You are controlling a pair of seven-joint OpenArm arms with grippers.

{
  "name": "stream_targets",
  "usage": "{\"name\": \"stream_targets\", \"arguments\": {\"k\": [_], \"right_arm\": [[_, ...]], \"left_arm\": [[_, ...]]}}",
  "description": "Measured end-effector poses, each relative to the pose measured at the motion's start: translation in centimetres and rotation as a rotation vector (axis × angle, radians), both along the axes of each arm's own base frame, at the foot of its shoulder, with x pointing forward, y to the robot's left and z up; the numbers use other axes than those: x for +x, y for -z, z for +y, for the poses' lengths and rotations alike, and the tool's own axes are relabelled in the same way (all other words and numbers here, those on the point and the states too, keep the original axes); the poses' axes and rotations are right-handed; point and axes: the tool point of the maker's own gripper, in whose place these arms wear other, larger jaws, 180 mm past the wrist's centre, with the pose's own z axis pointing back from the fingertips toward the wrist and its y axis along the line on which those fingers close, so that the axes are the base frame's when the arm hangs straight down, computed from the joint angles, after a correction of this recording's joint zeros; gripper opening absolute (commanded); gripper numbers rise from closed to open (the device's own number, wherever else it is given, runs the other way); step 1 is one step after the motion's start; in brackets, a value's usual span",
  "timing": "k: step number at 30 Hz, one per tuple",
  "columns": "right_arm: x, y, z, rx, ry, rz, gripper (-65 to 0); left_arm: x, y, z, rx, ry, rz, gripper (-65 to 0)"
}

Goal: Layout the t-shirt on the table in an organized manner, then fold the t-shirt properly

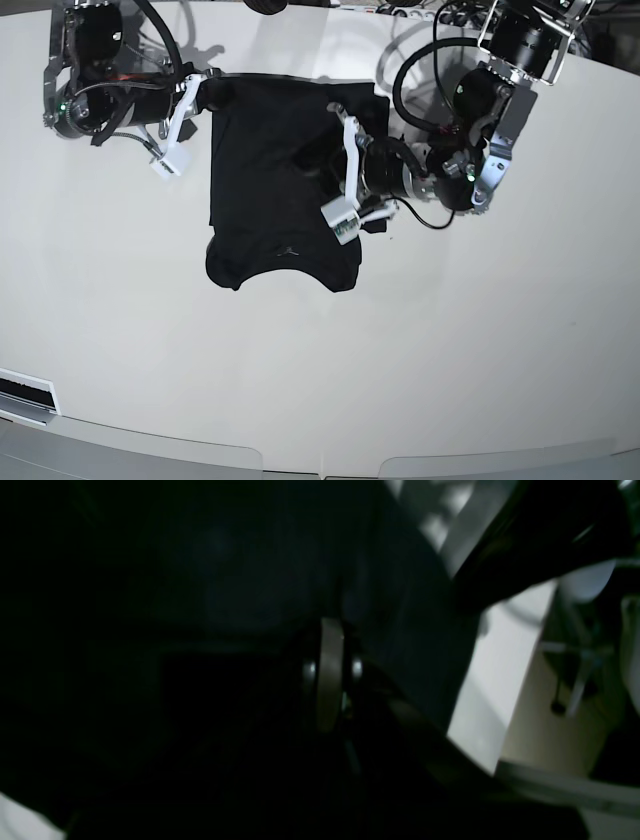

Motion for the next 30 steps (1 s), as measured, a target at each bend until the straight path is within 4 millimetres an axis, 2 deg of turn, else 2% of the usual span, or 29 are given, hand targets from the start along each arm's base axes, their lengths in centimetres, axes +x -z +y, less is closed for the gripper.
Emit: {"name": "stream_targets", "arguments": {"k": [4, 7, 10, 14, 17, 21, 24, 26, 30], "right_arm": [[2.2, -1.6, -0.7, 0.028, 0.027, -0.064, -65.0], [4.2, -3.0, -2.1, 0.031, 0.080, -0.125, -65.0], [5.1, -4.1, -3.4, 0.066, 0.155, -0.161, -65.0], [5.7, -5.6, -4.0, 0.147, 0.228, -0.197, -65.0], [4.7, -5.6, -3.8, 0.182, 0.244, -0.180, -65.0], [1.2, -4.0, -2.7, 0.198, 0.260, -0.089, -65.0], [-0.4, -3.4, -1.6, 0.228, 0.278, -0.046, -65.0], [-0.9, -3.2, -1.2, 0.235, 0.283, -0.032, -65.0], [-0.6, -3.3, -1.5, 0.228, 0.279, -0.040, -65.0]], "left_arm": [[0.3, -1.0, -0.3, -0.009, 0.009, -0.023, -65.0], [0.2, -1.1, -0.3, -0.011, 0.012, -0.027, -65.0], [0.2, -1.0, -0.3, -0.006, 0.013, -0.025, -65.0], [0.1, -1.0, -0.3, -0.004, 0.014, -0.024, -65.0], [0.1, -1.0, -0.3, -0.004, 0.014, -0.024, -65.0], [0.1, -1.0, -0.2, -0.003, 0.015, -0.024, -65.0], [0.1, -1.0, -0.3, -0.003, 0.015, -0.024, -65.0], [0.1, -1.0, -0.2, -0.003, 0.015, -0.024, -65.0], [0.0, -0.9, -0.2, 0.003, 0.018, -0.020, -65.0]]}}
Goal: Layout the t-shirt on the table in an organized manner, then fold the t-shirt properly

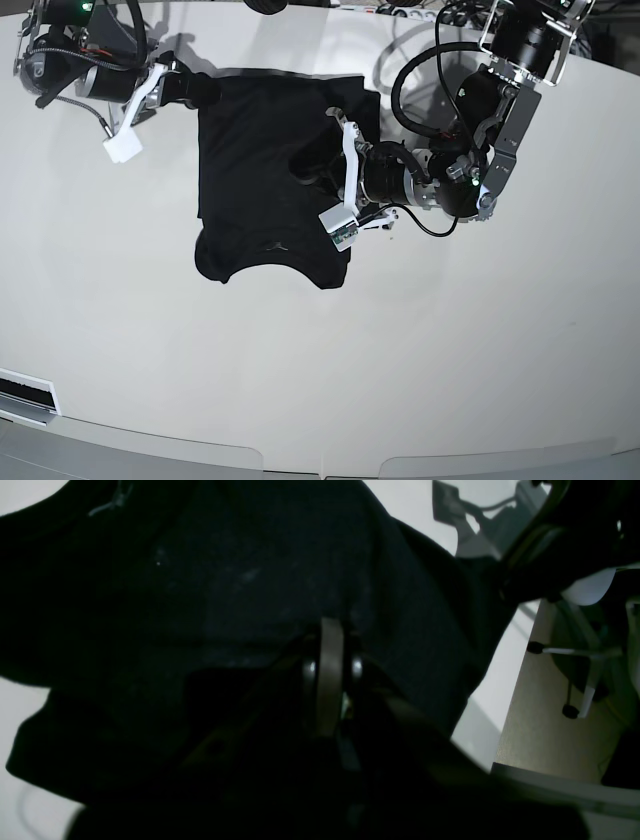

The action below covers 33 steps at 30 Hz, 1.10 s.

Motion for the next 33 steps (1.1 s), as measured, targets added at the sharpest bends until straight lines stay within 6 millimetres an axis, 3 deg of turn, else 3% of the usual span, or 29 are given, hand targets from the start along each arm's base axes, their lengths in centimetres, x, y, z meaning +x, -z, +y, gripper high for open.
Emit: {"name": "stream_targets", "arguments": {"k": [4, 10, 18, 22, 23, 24, 30, 32, 33], "right_arm": [[0.5, -1.0, 0.5, 0.060, 0.016, -0.027, -65.0], [1.5, -3.2, 0.8, 0.173, 0.044, -0.086, -65.0], [1.5, -3.3, 0.1, 0.160, 0.037, -0.089, -63.3], [0.7, -1.5, -0.5, 0.058, 0.011, -0.043, -23.3], [0.5, -1.1, -0.7, 0.034, 0.005, -0.032, -17.9], [0.4, -0.8, -0.8, 0.018, 0.000, -0.025, -16.4], [1.3, -2.1, -0.4, 0.081, 0.016, -0.063, -17.5], [2.1, -3.0, -0.5, 0.105, 0.028, -0.096, -24.0], [2.6, -3.5, -0.8, 0.110, 0.040, -0.119, -31.1]], "left_arm": [[-0.3, 0.1, 0.0, 0.005, 0.007, 0.015, -65.0], [0.0, -1.7, -0.6, -0.018, 0.026, -0.031, -65.0], [-0.1, -1.7, -0.6, -0.018, 0.027, -0.031, -65.0], [-0.1, -1.7, -0.6, -0.019, 0.027, -0.030, -65.0], [-0.1, -1.7, -0.6, -0.018, 0.027, -0.030, -65.0], [-0.1, -1.6, -0.6, -0.018, 0.027, -0.029, -65.0], [-0.2, -1.7, -0.6, -0.026, 0.027, -0.024, -65.0], [-0.2, -1.8, -0.7, -0.034, 0.026, -0.021, -65.0], [-0.2, -1.8, -0.7, -0.033, 0.026, -0.020, -65.0]]}}
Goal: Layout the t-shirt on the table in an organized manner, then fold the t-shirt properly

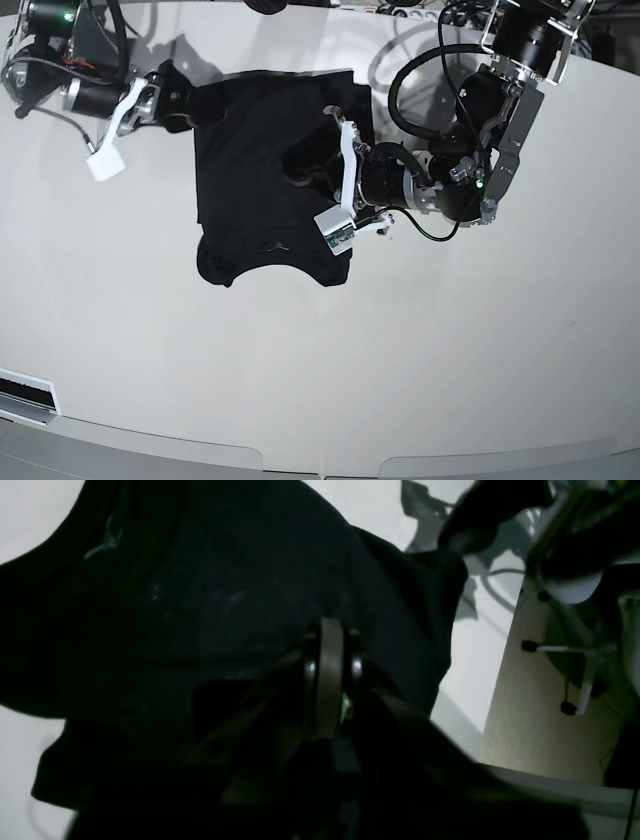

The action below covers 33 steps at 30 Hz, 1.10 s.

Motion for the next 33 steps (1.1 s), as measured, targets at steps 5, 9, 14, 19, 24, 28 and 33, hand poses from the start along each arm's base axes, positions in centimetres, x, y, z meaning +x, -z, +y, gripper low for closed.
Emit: {"name": "stream_targets", "arguments": {"k": [5, 9, 14, 19, 24, 28, 33], "right_arm": [[1.2, -1.3, -3.1, -0.044, 0.097, -0.055, -65.0], [1.3, -1.6, -5.0, -0.060, 0.159, -0.067, -65.0], [0.3, -2.2, -7.1, -0.050, 0.236, -0.070, -65.0], [-1.7, -2.5, -8.3, -0.112, 0.259, -0.055, -65.0], [-4.3, -4.2, -7.3, -0.198, 0.186, -0.072, -65.0], [-7.0, -6.0, -6.0, -0.261, 0.108, -0.075, -65.0], [-11.7, -6.2, -5.2, -0.301, 0.041, 0.027, -65.0]], "left_arm": [[-0.4, 0.1, 0.8, 0.004, 0.006, 0.032, -65.0], [-1.0, 0.0, 2.0, 0.006, 0.016, 0.070, -65.0], [-3.9, -1.8, 2.7, -0.004, 0.067, 0.037, -65.0], [-9.6, -4.4, 3.7, -0.010, 0.120, 0.000, -65.0], [-11.4, -7.8, 6.2, -0.040, 0.003, -0.040, -65.0], [-14.0, -8.6, 9.0, -0.008, -0.081, 0.029, -65.0], [-17.8, -8.0, 13.1, 0.136, -0.144, 0.149, -65.0]]}}
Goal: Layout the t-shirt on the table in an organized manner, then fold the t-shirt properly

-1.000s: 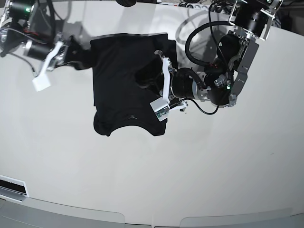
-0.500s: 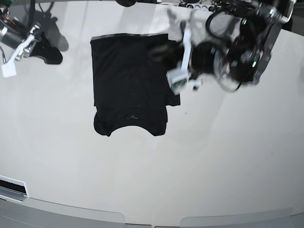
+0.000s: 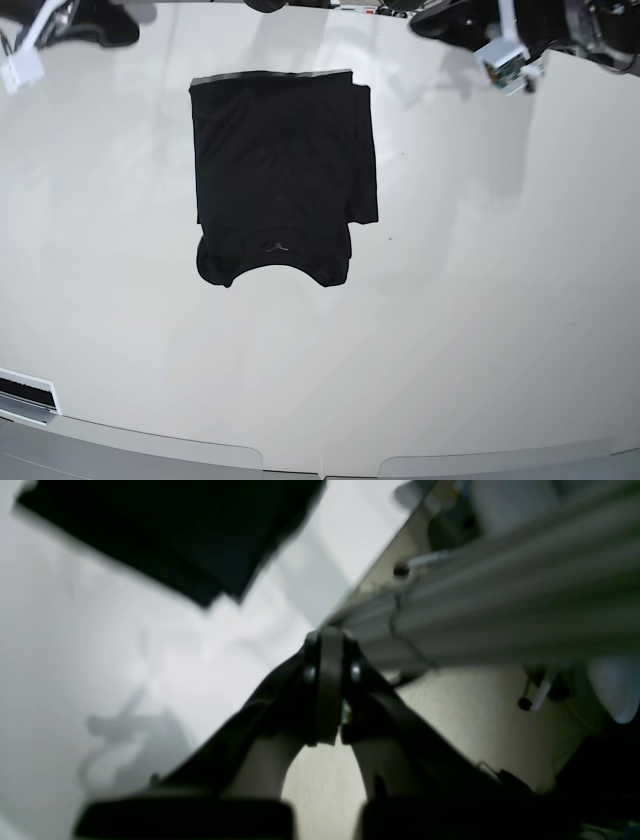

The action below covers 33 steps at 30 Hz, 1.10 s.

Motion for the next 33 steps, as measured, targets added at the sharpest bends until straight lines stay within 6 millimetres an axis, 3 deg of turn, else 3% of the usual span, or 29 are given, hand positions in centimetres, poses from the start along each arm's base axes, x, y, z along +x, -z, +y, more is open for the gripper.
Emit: {"name": "stream_targets", "arguments": {"k": [6, 10, 14, 19, 21, 28, 33], "right_arm": [[-5.6, 0.5, 0.0, 0.001, 0.002, 0.178, -65.0], [-8.4, 1.2, 0.1, 0.038, 0.069, 0.277, -65.0], [-11.3, 4.1, -0.6, 0.087, 0.179, 0.405, -65.0], [-18.6, 9.2, 0.5, 0.104, 0.162, 0.712, -65.0], [-20.3, 11.4, 1.4, 0.107, 0.134, 0.792, -65.0], [-22.2, 20.1, 2.6, -0.003, 0.112, 0.847, -65.0], [-21.2, 25.2, 3.5, -0.083, 0.086, 0.775, -65.0]], "left_arm": [[-5.1, 0.8, 4.6, 0.145, -0.081, 0.176, -65.0], [-9.1, 0.9, 4.8, 0.158, -0.077, 0.309, -65.0], [-12.9, 2.1, 4.8, 0.164, -0.087, 0.457, -65.0], [-17.5, 6.9, 5.4, 0.211, -0.148, 0.631, -65.0], [-19.0, 9.3, 6.0, 0.251, -0.161, 0.685, -65.0], [-21.5, 18.1, 7.6, 0.330, -0.263, 0.745, -65.0], [-20.9, 23.9, 9.2, 0.372, -0.345, 0.678, -65.0]]}}
